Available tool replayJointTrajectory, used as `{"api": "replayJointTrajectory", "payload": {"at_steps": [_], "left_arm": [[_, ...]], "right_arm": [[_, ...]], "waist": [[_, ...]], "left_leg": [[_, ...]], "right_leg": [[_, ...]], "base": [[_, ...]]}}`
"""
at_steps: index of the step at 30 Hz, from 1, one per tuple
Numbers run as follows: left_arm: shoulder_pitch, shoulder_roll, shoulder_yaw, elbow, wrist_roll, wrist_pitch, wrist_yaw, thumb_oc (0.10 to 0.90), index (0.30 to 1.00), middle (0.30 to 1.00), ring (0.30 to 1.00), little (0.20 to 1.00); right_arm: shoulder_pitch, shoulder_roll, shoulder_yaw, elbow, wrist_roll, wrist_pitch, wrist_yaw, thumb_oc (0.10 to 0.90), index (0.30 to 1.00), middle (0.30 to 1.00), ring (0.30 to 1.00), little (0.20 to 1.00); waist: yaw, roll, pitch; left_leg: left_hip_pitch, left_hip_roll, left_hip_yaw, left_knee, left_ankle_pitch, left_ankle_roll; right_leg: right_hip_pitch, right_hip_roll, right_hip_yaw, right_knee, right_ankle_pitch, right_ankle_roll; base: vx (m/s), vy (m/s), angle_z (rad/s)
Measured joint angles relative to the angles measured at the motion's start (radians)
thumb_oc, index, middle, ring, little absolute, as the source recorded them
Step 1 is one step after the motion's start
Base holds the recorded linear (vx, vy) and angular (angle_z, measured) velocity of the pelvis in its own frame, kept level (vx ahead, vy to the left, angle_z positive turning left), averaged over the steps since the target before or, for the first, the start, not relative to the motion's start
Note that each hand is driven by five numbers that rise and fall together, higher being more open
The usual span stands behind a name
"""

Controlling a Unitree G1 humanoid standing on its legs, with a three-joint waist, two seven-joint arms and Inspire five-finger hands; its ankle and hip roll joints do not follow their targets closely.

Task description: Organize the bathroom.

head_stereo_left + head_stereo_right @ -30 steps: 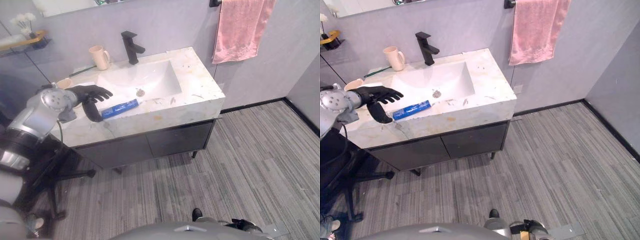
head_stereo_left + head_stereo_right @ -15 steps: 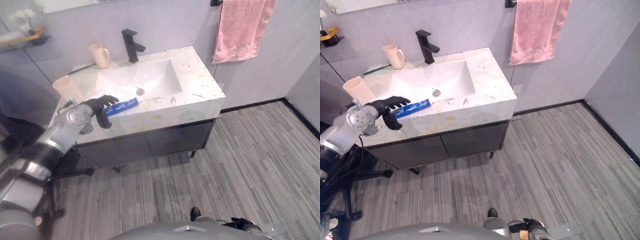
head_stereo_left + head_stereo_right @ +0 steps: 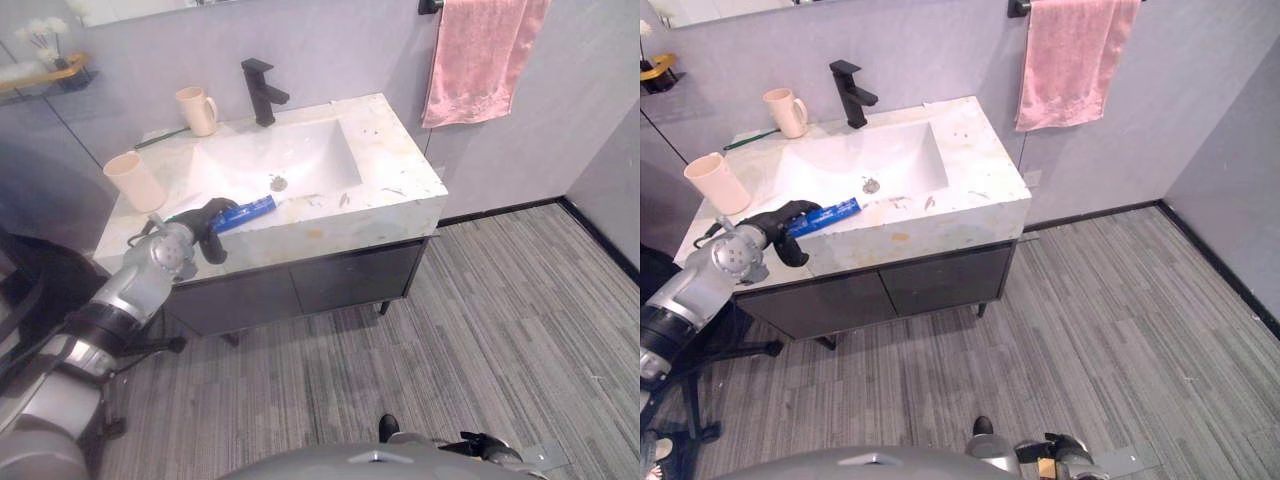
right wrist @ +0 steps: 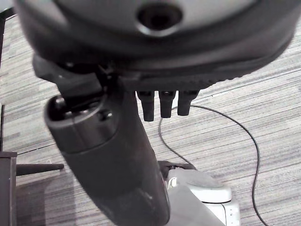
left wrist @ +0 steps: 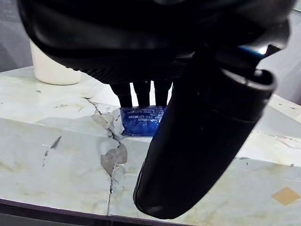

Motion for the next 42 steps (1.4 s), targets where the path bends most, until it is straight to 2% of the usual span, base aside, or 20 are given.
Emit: {"api": "replayJointTrajectory", "payload": {"at_steps": [1, 2, 3, 4, 5, 20, 23, 26, 28, 29, 32, 34, 35, 36, 37, 38, 40, 42], "left_arm": [[0.002, 0.000, 0.000, 0.000, 0.017, 0.000, 0.002, 0.800, 0.900, 0.900, 0.900, 0.900], [0.003, 0.000, 0.000, 0.000, 0.023, 0.000, 0.007, 0.696, 0.745, 0.745, 0.745, 0.745], [0.003, 0.000, 0.000, 0.000, 0.027, 0.000, 0.012, 0.532, 0.498, 0.498, 0.498, 0.498], [0.003, 0.000, 0.000, 0.000, 0.028, 0.000, 0.014, 0.427, 0.340, 0.340, 0.340, 0.340], [0.003, 0.000, 0.000, 0.000, 0.028, 0.000, 0.014, 0.400, 0.300, 0.300, 0.300, 0.300], [0.003, 0.001, 0.014, 0.000, 0.087, -0.007, 0.026, 0.400, 0.300, 0.300, 0.300, 0.300], [0.004, 0.001, 0.014, 0.000, 0.093, -0.010, 0.057, 0.400, 0.300, 0.300, 0.300, 0.300], [0.020, 0.000, 0.030, -0.001, -0.059, -0.031, 0.158, 0.400, 0.300, 0.300, 0.300, 0.300], [0.063, -0.013, 0.084, -0.020, -0.209, -0.045, 0.213, 0.400, 0.300, 0.300, 0.300, 0.300], [0.113, -0.059, 0.170, -0.043, -0.351, -0.070, 0.260, 0.400, 0.300, 0.300, 0.300, 0.300], [0.238, -0.192, 0.324, -0.143, -0.569, -0.153, 0.368, 0.400, 0.300, 0.300, 0.300, 0.300], [0.286, -0.240, 0.359, -0.198, -0.626, -0.188, 0.403, 0.400, 0.300, 0.300, 0.300, 0.300], [0.315, -0.274, 0.371, -0.240, -0.693, -0.221, 0.420, 0.400, 0.300, 0.300, 0.300, 0.300], [0.323, -0.289, 0.374, -0.255, -0.704, -0.233, 0.430, 0.400, 0.300, 0.300, 0.300, 0.300], [0.328, -0.316, 0.376, -0.288, -0.726, -0.249, 0.452, 0.400, 0.300, 0.300, 0.300, 0.300], [0.328, -0.318, 0.376, -0.298, -0.734, -0.256, 0.456, 0.400, 0.300, 0.300, 0.300, 0.300], [0.328, -0.336, 0.376, -0.327, -0.735, -0.300, 0.503, 0.400, 0.300, 0.300, 0.300, 0.300], [0.328, -0.378, 0.383, -0.335, -0.731, -0.338, 0.554, 0.400, 0.300, 0.300, 0.300, 0.300]], "right_arm": [[0.000, 0.000, 0.000, 0.000, 0.000, 0.000, 0.000, 0.800, 0.900, 0.900, 0.900, 0.900], [0.001, 0.000, 0.000, 0.000, 0.000, 0.000, 0.000, 0.800, 0.900, 0.900, 0.900, 0.900], [0.002, 0.000, 0.000, 0.000, 0.000, 0.000, 0.000, 0.800, 0.900, 0.900, 0.900, 0.900], [0.003, 0.000, 0.000, 0.000, 0.000, 0.000, 0.000, 0.800, 0.900, 0.900, 0.900, 0.900], [0.003, 0.000, 0.000, 0.000, 0.000, 0.000, 0.000, 0.800, 0.900, 0.900, 0.900, 0.900], [0.005, 0.000, 0.000, 0.000, 0.001, 0.002, -0.001, 0.800, 0.900, 0.900, 0.900, 0.900], [0.005, 0.000, 0.000, 0.000, 0.004, 0.002, -0.002, 0.800, 0.900, 0.900, 0.900, 0.900], [0.006, 0.001, -0.005, -0.010, 0.059, -0.003, -0.024, 0.800, 0.900, 0.900, 0.900, 0.900], [0.010, 0.004, -0.038, -0.026, 0.131, -0.018, -0.052, 0.800, 0.900, 0.900, 0.900, 0.900], [0.026, 0.008, -0.093, -0.054, 0.182, -0.040, -0.080, 0.800, 0.900, 0.900, 0.900, 0.900], [0.068, 0.028, -0.241, -0.181, 0.327, -0.086, -0.196, 0.800, 0.900, 0.900, 0.900, 0.900], [0.089, 0.036, -0.293, -0.264, 0.361, -0.119, -0.264, 0.800, 0.900, 0.900, 0.900, 0.900], [0.109, 0.034, -0.331, -0.381, 0.361, -0.138, -0.385, 0.800, 0.900, 0.900, 0.900, 0.900], [0.118, 0.033, -0.349, -0.439, 0.361, -0.142, -0.427, 0.800, 0.900, 0.900, 0.900, 0.900], [0.131, 0.031, -0.378, -0.582, 0.353, -0.154, -0.551, 0.800, 0.900, 0.900, 0.900, 0.900], [0.128, 0.025, -0.383, -0.624, 0.330, -0.167, -0.601, 0.800, 0.900, 0.900, 0.900, 0.900], [0.093, -0.033, -0.440, -0.810, 0.158, -0.172, -0.798, 0.800, 0.900, 0.900, 0.900, 0.900], [0.082, -0.092, -0.473, -0.949, 0.067, -0.167, -0.872, 0.800, 0.900, 0.900, 0.900, 0.900]], "waist": [[0.000, 0.000, 0.000], [0.000, 0.000, 0.000], [0.001, 0.000, 0.000], [0.000, 0.000, 0.000], [0.000, 0.001, 0.000], [0.000, 0.002, -0.003], [0.000, 0.000, -0.004], [0.000, -0.005, -0.008], [-0.003, -0.012, -0.014], [-0.003, -0.014, -0.014], [-0.004, -0.028, -0.014], [-0.005, -0.035, -0.014], [-0.005, -0.046, -0.015], [-0.005, -0.050, -0.014], [-0.008, -0.056, -0.009], [-0.011, -0.062, -0.007], [-0.029, -0.069, -0.006], [-0.032, -0.067, -0.006]], "left_leg": [[0.000, 0.000, 0.000, 0.000, 0.000, 0.000], [0.000, 0.000, 0.000, 0.000, 0.000, 0.000], [0.000, 0.000, 0.000, 0.000, 0.000, 0.000], [0.000, 0.000, 0.000, 0.000, 0.000, 0.000], [0.000, 0.000, 0.000, 0.000, 0.000, 0.000], [0.001, 0.000, 0.001, 0.000, 0.000, 0.000], [0.001, 0.000, 0.002, 0.000, 0.000, 0.000], [0.001, 0.000, 0.002, -0.001, 0.000, 0.000], [0.001, 0.000, 0.006, -0.001, 0.000, 0.000], [0.001, 0.000, 0.007, -0.002, -0.001, 0.000], [0.001, -0.002, 0.013, -0.002, -0.003, 0.002], [0.002, -0.003, 0.015, -0.002, -0.003, 0.002], [0.001, -0.004, 0.019, -0.002, -0.004, 0.002], [0.001, -0.004, 0.019, -0.002, -0.004, 0.003], [0.000, -0.005, 0.020, -0.005, -0.004, 0.003], [0.000, -0.005, 0.021, -0.005, -0.004, 0.003], [0.002, -0.008, 0.025, -0.005, -0.006, 0.005], [0.002, -0.011, 0.033, -0.005, -0.007, 0.008]], "right_leg": [[0.000, 0.000, 0.000, 0.000, 0.000, 0.000], [0.000, 0.000, 0.000, 0.000, 0.000, 0.000], [0.000, 0.000, 0.000, 0.000, 0.000, 0.000], [0.000, 0.000, 0.000, 0.000, 0.000, 0.000], [0.000, 0.000, 0.000, 0.000, 0.000, 0.000], [0.001, 0.000, 0.001, 0.000, 0.001, -0.001], [0.000, 0.001, 0.002, 0.000, 0.001, -0.002], [0.000, 0.001, 0.003, 0.005, 0.002, -0.002], [-0.002, 0.002, 0.007, 0.005, 0.002, -0.002], [-0.002, 0.002, 0.010, 0.005, 0.003, -0.002], [-0.006, 0.002, 0.018, 0.005, 0.004, 0.001], [-0.006, 0.002, 0.020, 0.005, 0.005, 0.001], [-0.009, 0.002, 0.025, 0.005, 0.005, 0.003], [-0.009, 0.002, 0.026, 0.005, 0.005, 0.004], [-0.012, 0.001, 0.030, 0.005, 0.007, 0.006], [-0.012, 0.002, 0.032, 0.005, 0.007, 0.007], [-0.013, 0.001, 0.040, 0.005, 0.009, 0.009], [-0.018, 0.001, 0.050, 0.005, 0.011, 0.012]], "base": [[0.00, 0.000, 0.00], [0.00, 0.000, 0.00], [0.00, 0.000, 0.00], [0.00, 0.000, 0.00], [0.00, 0.000, 0.00], [0.00, 0.000, 0.00], [0.00, 0.000, 0.00], [0.00, 0.000, 0.00], [-0.01, 0.021, -0.05], [-0.03, 0.008, -0.04], [-0.02, 0.006, -0.06], [-0.03, -0.008, -0.06], [-0.03, -0.006, -0.06], [-0.03, 0.001, -0.09], [-0.01, 0.008, -0.07], [-0.01, 0.016, -0.10], [-0.02, 0.032, -0.10], [-0.02, 0.025, -0.13]]}}
